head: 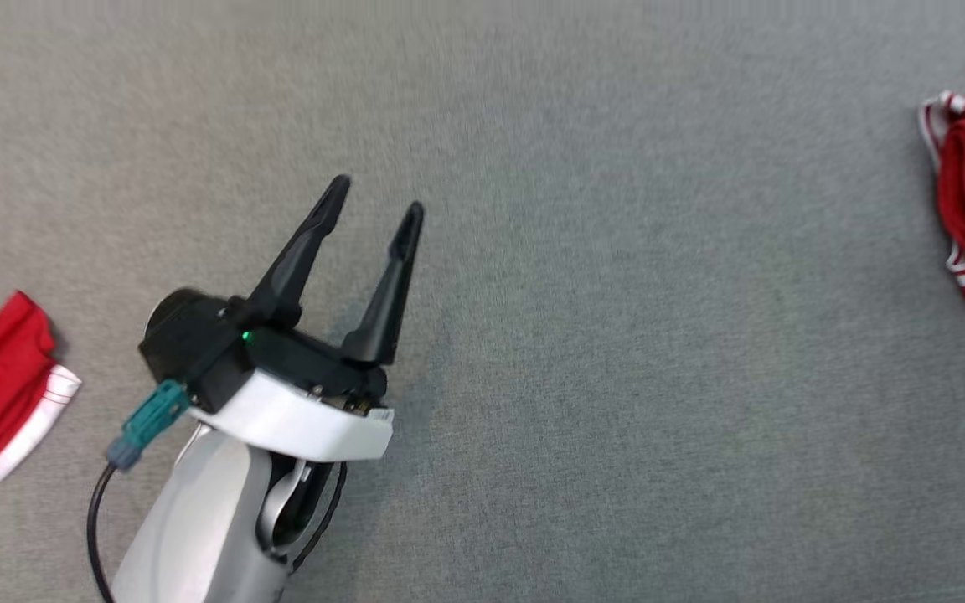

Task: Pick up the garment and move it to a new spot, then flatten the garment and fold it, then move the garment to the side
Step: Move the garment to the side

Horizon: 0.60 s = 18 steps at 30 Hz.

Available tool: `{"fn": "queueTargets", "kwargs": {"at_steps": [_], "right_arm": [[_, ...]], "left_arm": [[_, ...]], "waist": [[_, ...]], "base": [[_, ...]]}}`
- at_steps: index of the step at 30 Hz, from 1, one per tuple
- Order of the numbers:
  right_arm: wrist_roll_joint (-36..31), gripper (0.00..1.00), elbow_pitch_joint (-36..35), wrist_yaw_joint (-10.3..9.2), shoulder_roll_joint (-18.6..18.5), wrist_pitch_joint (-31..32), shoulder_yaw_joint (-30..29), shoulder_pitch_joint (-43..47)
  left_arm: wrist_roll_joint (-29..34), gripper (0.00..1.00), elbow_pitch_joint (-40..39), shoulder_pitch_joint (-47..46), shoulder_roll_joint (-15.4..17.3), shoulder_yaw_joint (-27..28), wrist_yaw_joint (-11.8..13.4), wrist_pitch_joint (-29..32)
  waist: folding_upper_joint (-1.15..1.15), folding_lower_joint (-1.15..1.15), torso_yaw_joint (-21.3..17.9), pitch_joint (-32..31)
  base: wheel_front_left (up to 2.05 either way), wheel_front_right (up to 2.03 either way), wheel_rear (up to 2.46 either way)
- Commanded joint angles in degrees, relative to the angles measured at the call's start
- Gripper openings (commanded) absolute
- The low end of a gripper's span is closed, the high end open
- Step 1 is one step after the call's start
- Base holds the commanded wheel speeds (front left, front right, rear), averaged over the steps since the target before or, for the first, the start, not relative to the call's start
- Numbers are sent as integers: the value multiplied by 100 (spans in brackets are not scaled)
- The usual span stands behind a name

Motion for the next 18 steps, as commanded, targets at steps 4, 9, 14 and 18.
{"fn": "queueTargets", "kwargs": {"at_steps": [4, 9, 14, 18], "right_arm": [[79, 100, -472, -4, 398, -151, 122, 487], [127, 100, -1090, -3, 868, -244, 14, 1030], [47, 100, -1618, -4, 1379, -275, -115, 1620], [-104, 100, -1927, -4, 1801, -280, -147, 2126]], "left_arm": [[75, 100, -8, 480, -51, 461, 2, 2], [127, 100, -24, 899, -123, 847, 2, 3], [24, 100, -43, 1284, -248, 1132, 2, 3], [115, 100, -13, 1563, -293, 1284, 2, 3]], "waist": [[0, 0, 139, -867], [0, 0, 279, -1248], [0, 0, 356, -1512], [0, 0, 399, -1700]], "base": [[0, 0, 0], [0, 0, 0], [0, 0, 0], [0, 0, 0]]}}
